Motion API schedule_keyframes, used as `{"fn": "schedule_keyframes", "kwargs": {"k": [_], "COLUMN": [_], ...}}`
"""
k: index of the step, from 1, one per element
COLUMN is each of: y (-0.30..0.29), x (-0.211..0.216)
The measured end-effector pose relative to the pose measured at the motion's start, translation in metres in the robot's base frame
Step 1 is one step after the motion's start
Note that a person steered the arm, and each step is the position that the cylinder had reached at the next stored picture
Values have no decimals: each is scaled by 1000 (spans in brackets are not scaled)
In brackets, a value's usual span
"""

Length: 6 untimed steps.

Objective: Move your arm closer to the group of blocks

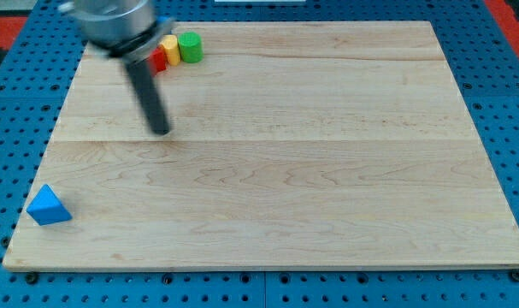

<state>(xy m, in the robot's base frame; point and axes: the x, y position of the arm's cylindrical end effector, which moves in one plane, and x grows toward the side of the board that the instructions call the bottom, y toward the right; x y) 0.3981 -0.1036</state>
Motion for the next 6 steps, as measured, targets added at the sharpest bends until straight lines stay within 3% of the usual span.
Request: {"fn": "schedule_keyframes", "kwargs": {"k": [1,2,3,6], "y": [71,40,9,-46], "x": [-104,-181,-207,-199]}}
